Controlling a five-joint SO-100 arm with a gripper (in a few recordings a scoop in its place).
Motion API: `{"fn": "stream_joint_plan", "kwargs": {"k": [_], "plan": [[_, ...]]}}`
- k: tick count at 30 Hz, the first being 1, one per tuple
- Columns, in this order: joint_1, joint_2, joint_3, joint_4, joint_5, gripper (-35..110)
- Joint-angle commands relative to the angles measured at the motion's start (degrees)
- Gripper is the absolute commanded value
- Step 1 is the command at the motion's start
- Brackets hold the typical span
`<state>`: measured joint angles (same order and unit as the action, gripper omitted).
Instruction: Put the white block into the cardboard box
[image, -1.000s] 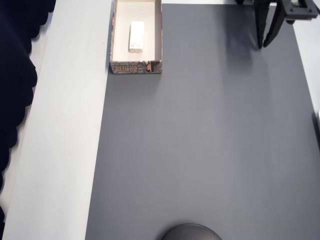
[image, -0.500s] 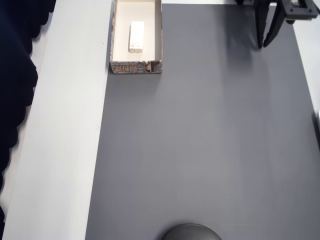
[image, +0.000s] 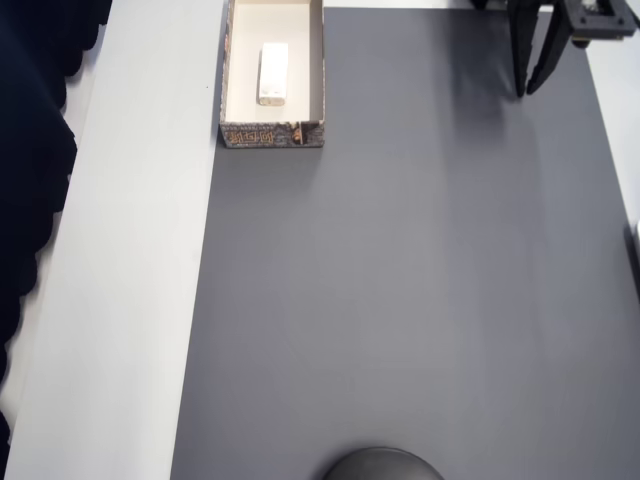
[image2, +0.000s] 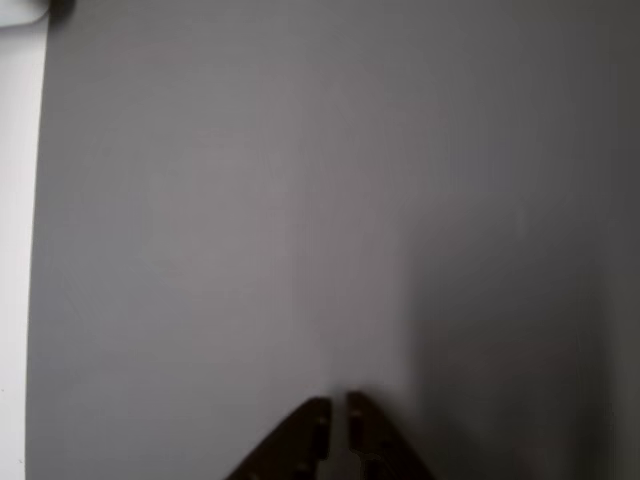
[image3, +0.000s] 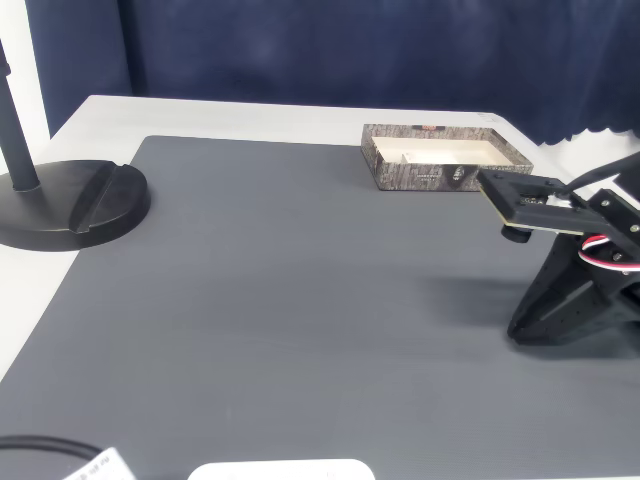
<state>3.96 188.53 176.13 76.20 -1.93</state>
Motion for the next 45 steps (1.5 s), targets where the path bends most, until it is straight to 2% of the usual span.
{"fn": "stream_joint_plan", "kwargs": {"k": [1, 45], "plan": [[-0.7, 2.0, 1.1, 0.2, 0.7, -2], [-2.7, 2.0, 1.1, 0.2, 0.0, -2]]}}
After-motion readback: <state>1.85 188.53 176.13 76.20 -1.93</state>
